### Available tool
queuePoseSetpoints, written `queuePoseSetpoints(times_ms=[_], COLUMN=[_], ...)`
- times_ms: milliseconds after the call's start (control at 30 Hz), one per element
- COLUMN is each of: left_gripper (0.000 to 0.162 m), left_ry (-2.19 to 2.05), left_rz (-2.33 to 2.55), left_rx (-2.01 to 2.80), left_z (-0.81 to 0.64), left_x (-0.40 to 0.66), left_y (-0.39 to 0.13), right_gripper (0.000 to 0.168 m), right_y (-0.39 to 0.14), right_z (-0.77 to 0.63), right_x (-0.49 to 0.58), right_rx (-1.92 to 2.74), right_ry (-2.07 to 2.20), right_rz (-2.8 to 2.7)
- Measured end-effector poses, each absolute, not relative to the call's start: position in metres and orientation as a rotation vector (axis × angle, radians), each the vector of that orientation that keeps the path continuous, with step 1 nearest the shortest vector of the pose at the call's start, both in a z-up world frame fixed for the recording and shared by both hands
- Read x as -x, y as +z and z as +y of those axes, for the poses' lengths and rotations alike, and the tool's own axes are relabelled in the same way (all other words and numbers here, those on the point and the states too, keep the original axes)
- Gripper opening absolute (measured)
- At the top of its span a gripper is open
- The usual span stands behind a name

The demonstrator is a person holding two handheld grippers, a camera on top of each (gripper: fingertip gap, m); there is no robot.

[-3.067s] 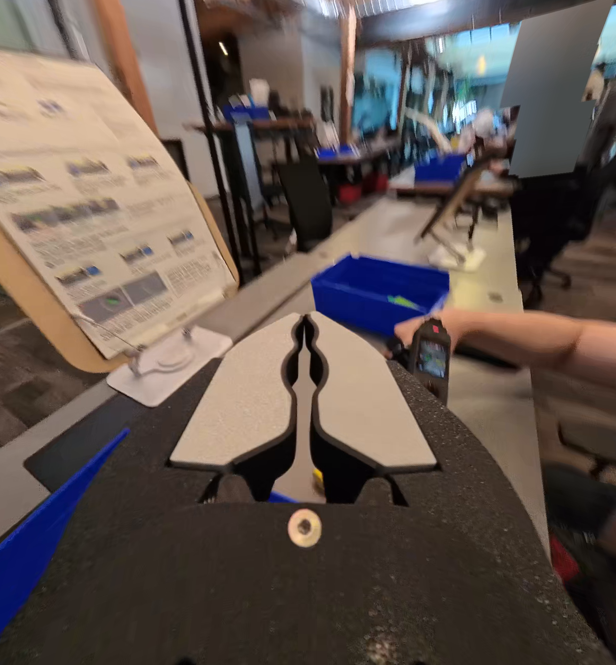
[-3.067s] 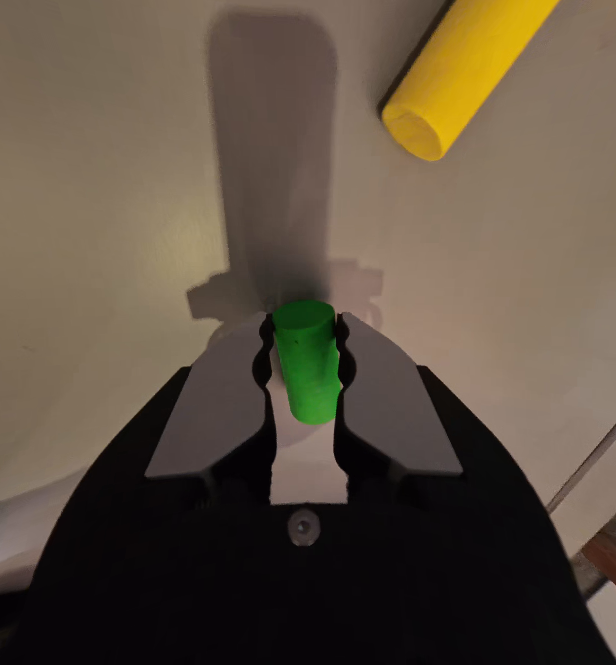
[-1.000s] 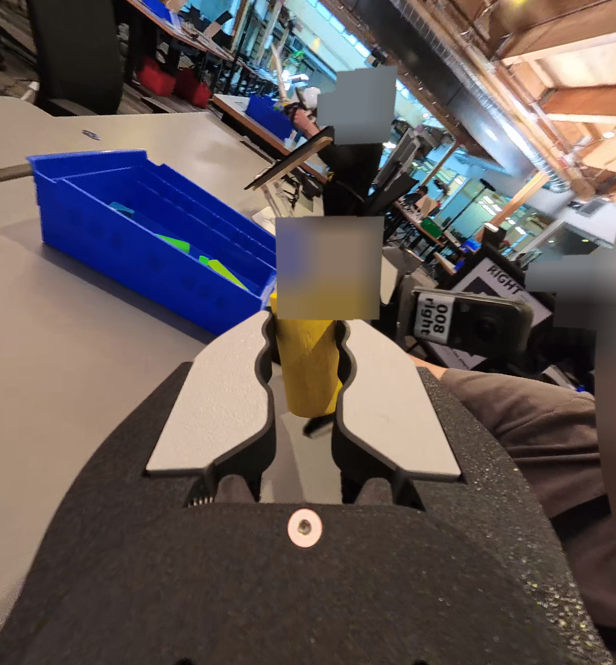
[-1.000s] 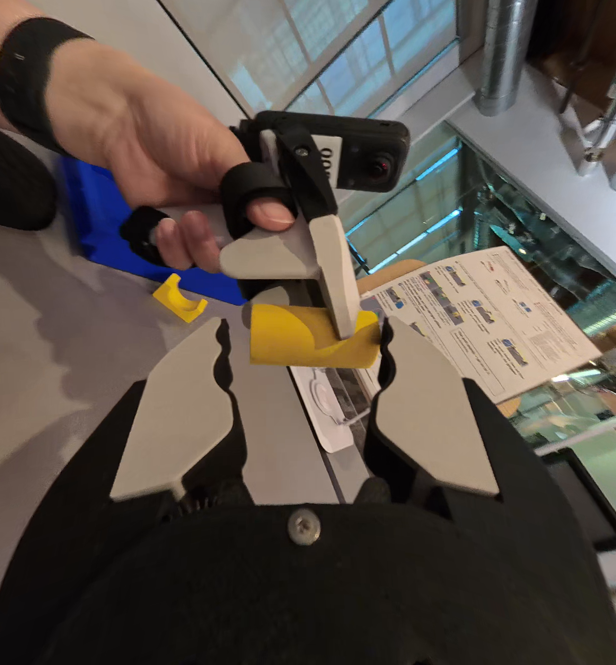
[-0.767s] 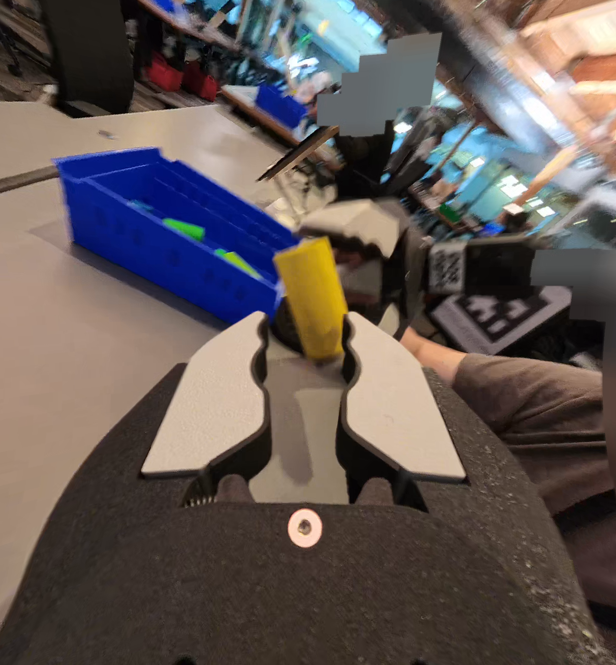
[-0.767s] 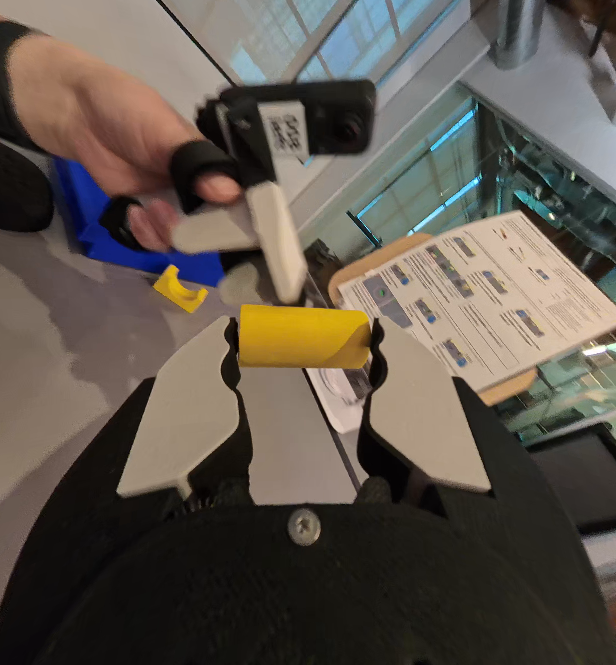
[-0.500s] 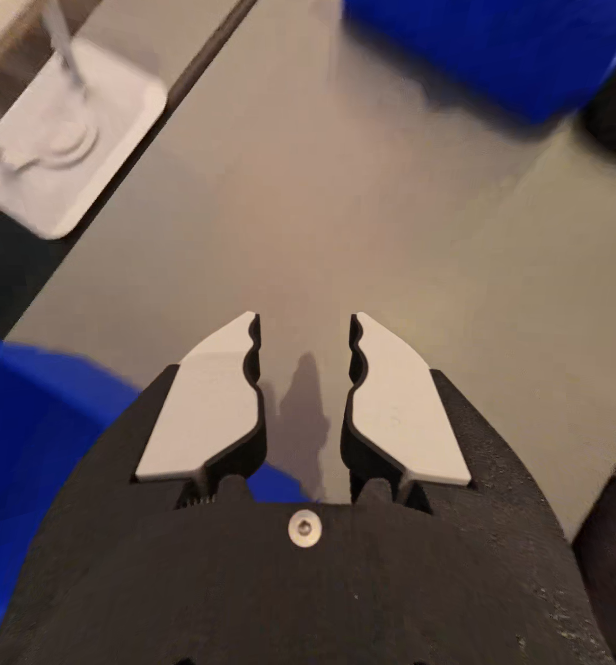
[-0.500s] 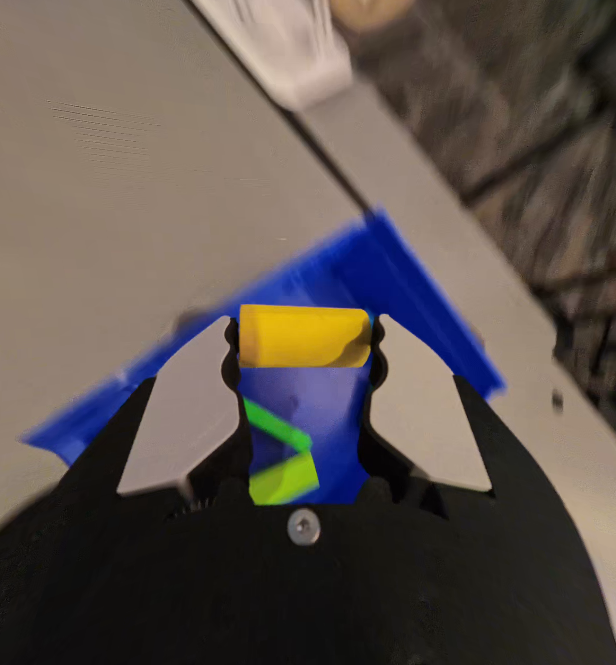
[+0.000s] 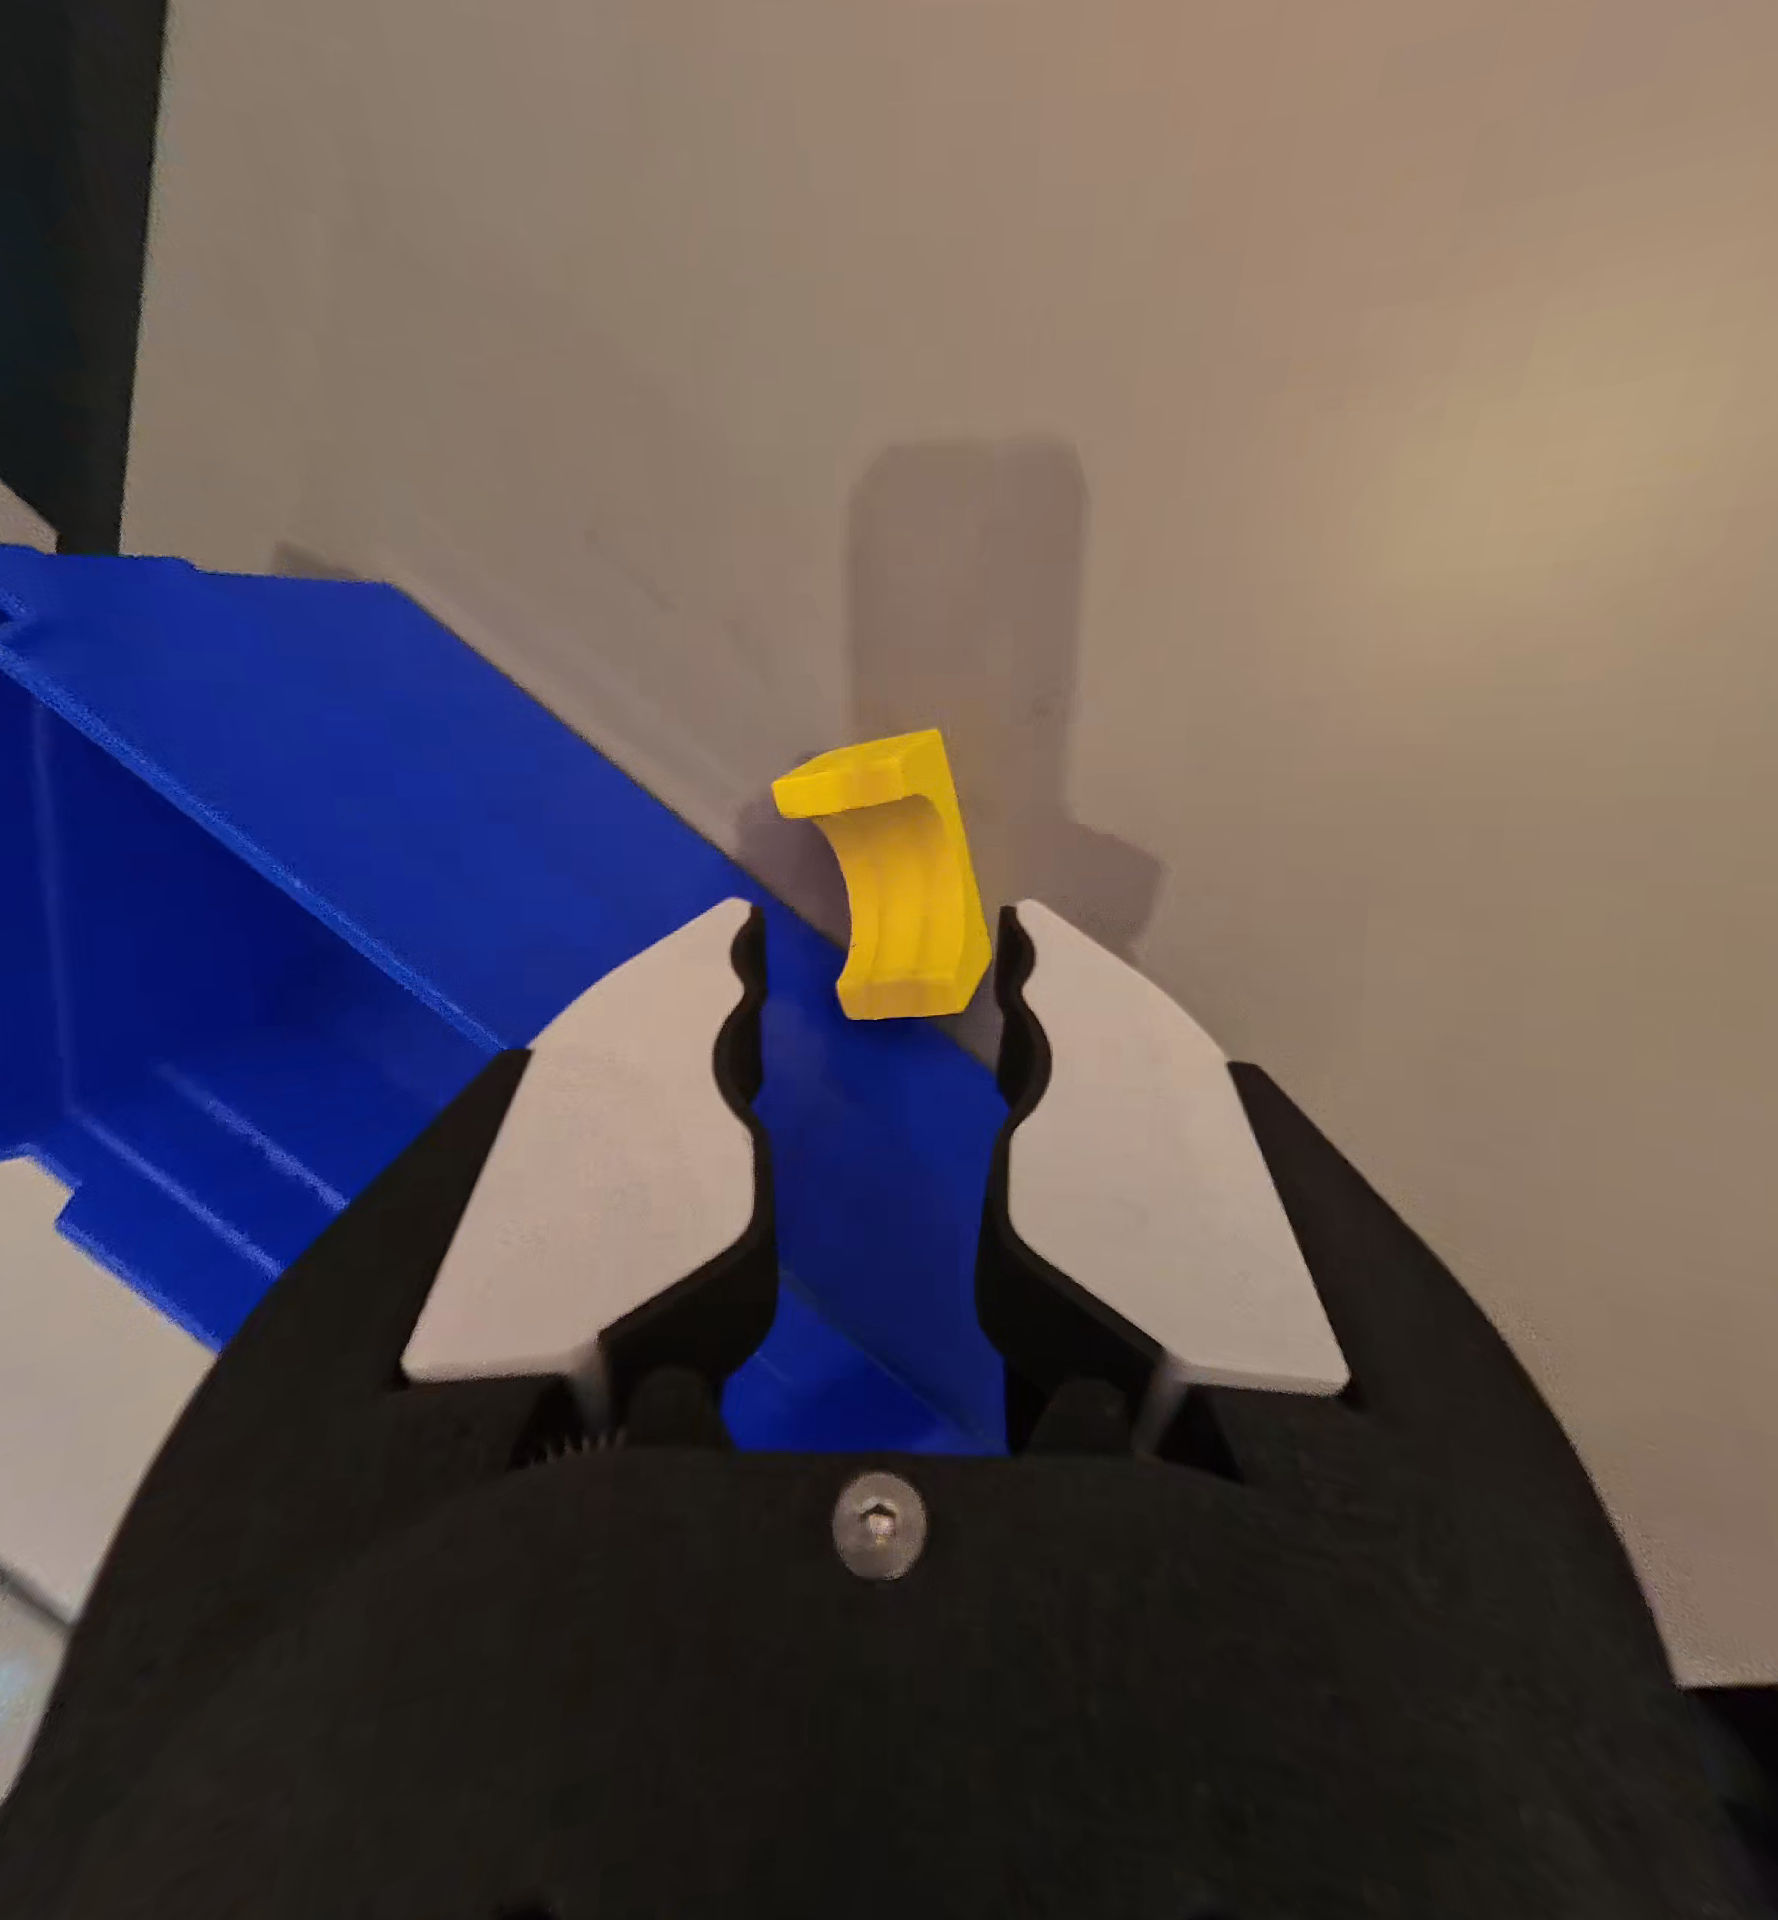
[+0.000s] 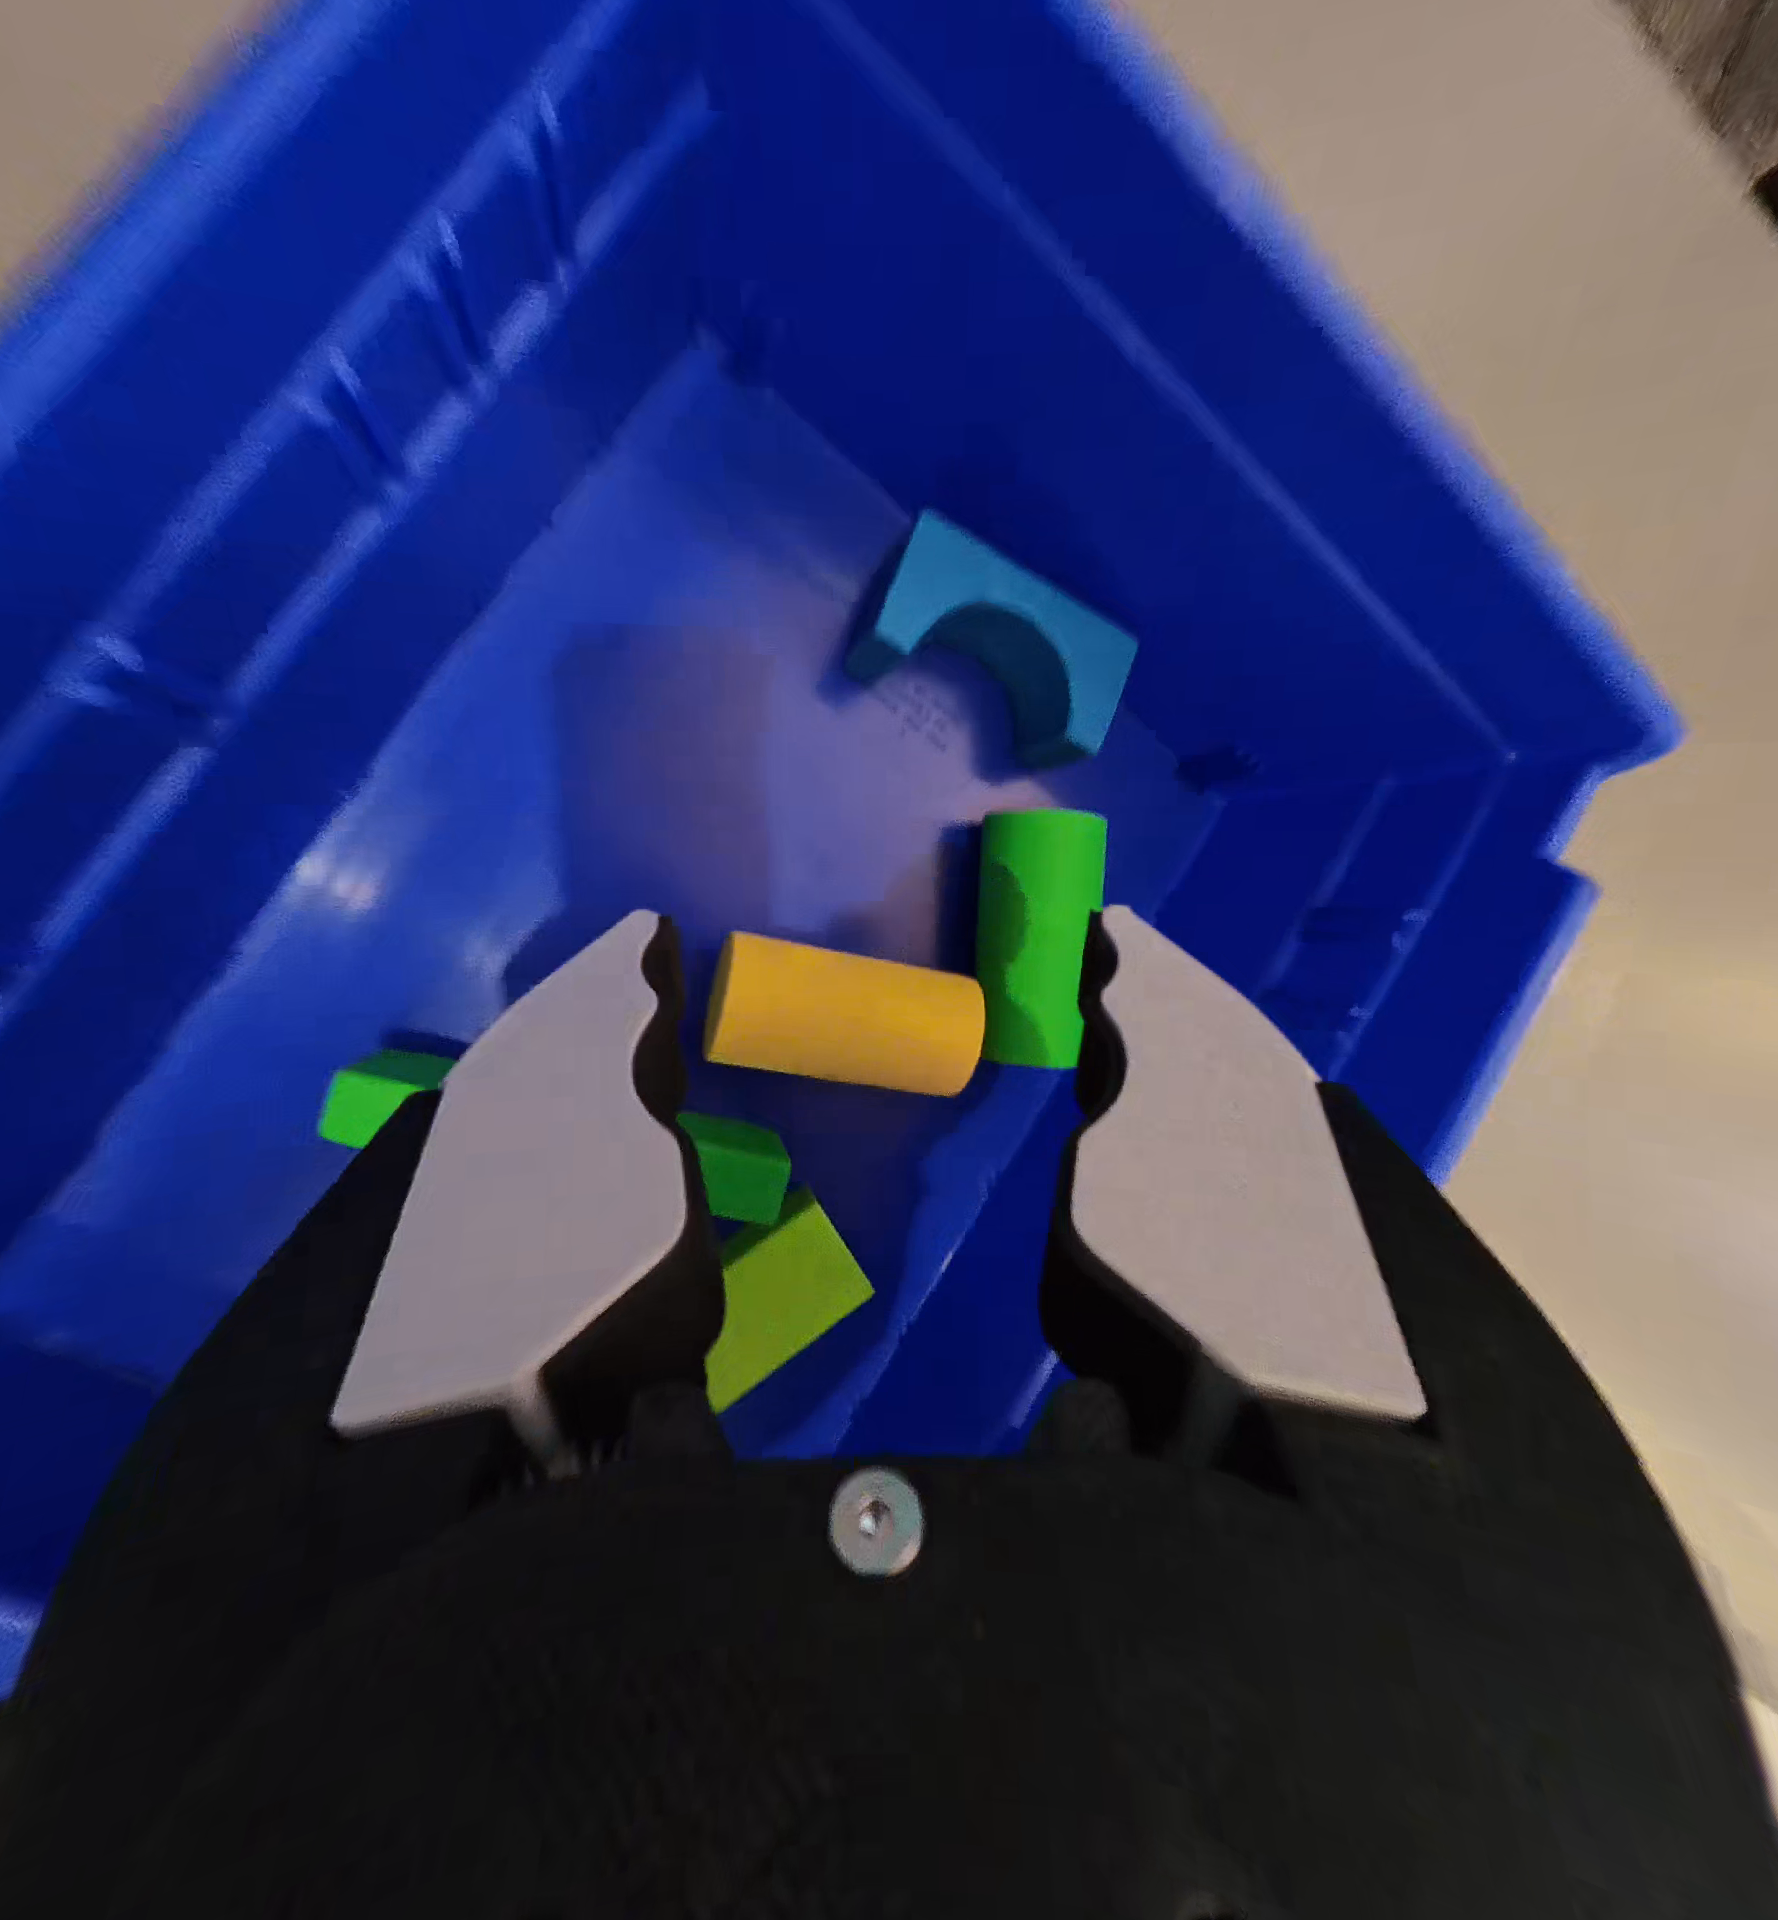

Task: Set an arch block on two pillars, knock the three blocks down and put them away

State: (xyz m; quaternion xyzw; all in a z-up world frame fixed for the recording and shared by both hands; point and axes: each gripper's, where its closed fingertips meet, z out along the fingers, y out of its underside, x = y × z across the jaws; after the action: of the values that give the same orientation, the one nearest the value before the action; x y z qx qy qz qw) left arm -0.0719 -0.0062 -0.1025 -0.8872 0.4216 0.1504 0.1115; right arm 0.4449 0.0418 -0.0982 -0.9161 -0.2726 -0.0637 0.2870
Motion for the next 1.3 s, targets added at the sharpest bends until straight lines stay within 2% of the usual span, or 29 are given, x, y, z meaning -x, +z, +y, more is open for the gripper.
queuePoseSetpoints(times_ms=[233, 433, 533, 633, 833, 1033, 1300], left_gripper=[0.045, 0.062, 0.058, 0.04, 0.039, 0.037, 0.037], left_ry=[0.606, 0.671, 0.714, 0.666, 0.537, 0.153, -0.637], left_rz=[1.372, 1.384, 1.416, 1.436, 1.502, 1.407, 1.114], left_rx=[2.728, 2.953, 2.982, 3.019, 2.97, 2.741, 2.254], left_z=[-0.001, 0.002, 0.006, 0.005, 0.001, 0.013, 0.007], left_x=[0.062, 0.077, 0.084, 0.083, 0.069, 0.023, -0.063], left_y=[-0.121, -0.145, -0.153, -0.156, -0.155, -0.116, -0.008], right_gripper=[0.076, 0.075, 0.075, 0.074, 0.071, 0.069, 0.07], right_y=[-0.021, 0.015, 0.017, 0.017, 0.017, 0.029, 0.059], right_z=[0.052, 0.049, 0.043, 0.041, 0.043, 0.044, 0.0], right_x=[-0.399, -0.359, -0.353, -0.354, -0.355, -0.333, -0.199], right_rx=[2.186, 2.023, 1.998, 1.988, 1.974, 1.888, 1.58], right_ry=[0.019, 0.107, 0.1, 0.103, 0.129, 0.092, 0.278], right_rz=[-0.721, -0.798, -0.844, -0.85, -0.826, -0.85, -1.047])
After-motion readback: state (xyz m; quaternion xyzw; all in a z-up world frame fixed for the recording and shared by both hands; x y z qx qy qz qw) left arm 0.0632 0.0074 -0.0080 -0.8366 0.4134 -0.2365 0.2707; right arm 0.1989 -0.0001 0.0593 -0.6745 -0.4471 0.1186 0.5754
